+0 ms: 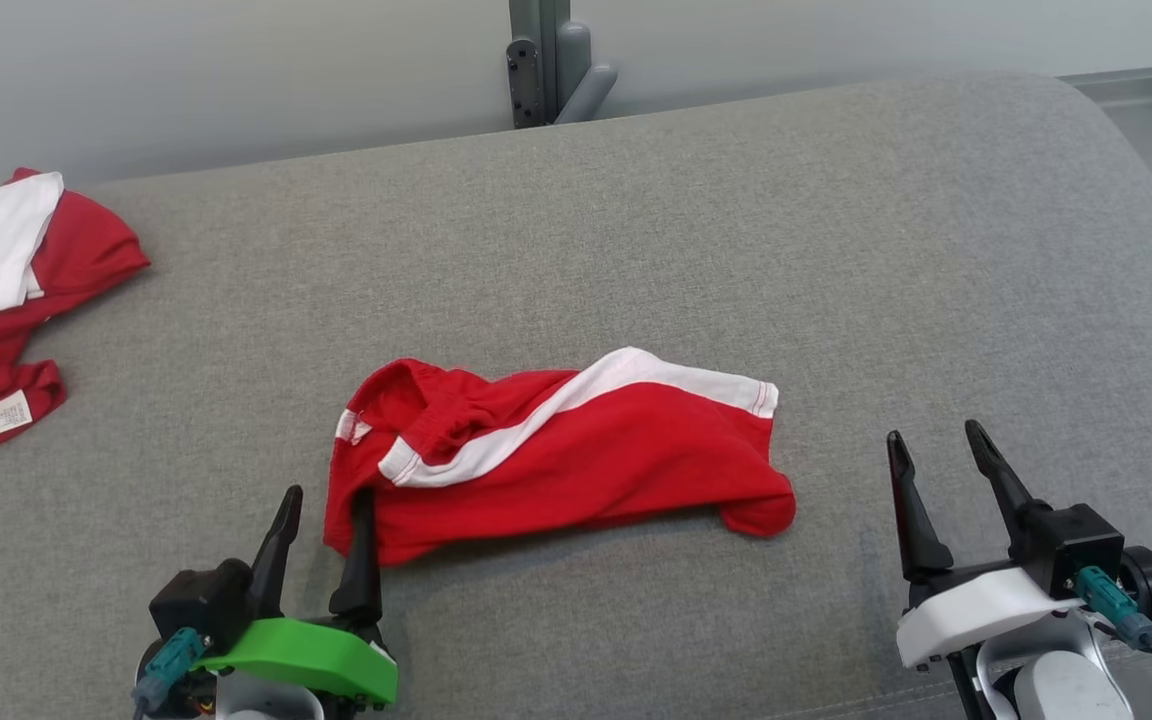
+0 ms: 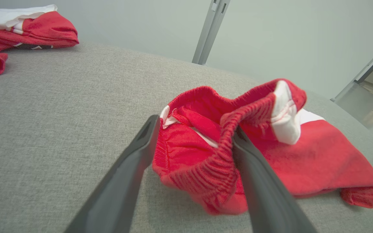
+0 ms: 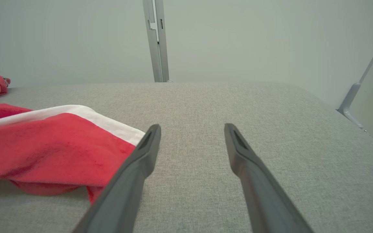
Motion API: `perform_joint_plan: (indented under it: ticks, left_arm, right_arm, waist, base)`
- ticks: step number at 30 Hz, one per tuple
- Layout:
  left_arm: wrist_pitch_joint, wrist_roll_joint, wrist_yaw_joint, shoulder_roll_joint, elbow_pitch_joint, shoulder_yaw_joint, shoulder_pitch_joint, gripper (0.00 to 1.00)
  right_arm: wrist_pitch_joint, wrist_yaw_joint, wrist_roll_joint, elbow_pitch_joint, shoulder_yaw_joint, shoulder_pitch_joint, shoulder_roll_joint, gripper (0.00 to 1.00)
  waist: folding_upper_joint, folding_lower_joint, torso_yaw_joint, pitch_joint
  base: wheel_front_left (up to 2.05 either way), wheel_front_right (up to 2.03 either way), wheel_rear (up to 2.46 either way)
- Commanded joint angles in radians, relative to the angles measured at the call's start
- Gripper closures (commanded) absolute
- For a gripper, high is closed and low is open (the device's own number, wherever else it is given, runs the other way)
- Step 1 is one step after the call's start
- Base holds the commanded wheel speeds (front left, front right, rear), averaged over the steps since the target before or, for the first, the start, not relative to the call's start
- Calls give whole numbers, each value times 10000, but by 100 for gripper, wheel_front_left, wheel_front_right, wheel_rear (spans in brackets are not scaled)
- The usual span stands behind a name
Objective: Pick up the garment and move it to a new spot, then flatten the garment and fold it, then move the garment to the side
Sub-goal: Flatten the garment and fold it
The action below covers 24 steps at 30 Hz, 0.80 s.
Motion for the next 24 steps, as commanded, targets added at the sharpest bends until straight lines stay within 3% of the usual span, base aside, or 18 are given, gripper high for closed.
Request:
perform_joint_plan:
  ticks: [1,14,24]
  left_arm:
    - [-3,122,-34,-4,-133,69,227,0]
    - [-4,195,-107,-75,136,392,743,0]
    - [-4,790,-130,-86,-814,610,958,0]
  right_arm:
    - [-29,-6,81,-68,-4,-100,-9,0]
    - [-29,-6,207,-203,113,-55,-9,0]
    - [-29,-6,162,-386,57,-48,-9,0]
  waist:
    - [61,0,51,-71]
    - [61,0,204,-245]
    - [61,0,236,-353]
  base:
    - [0,0,0]
    - [0,0,0]
    - [0,0,0]
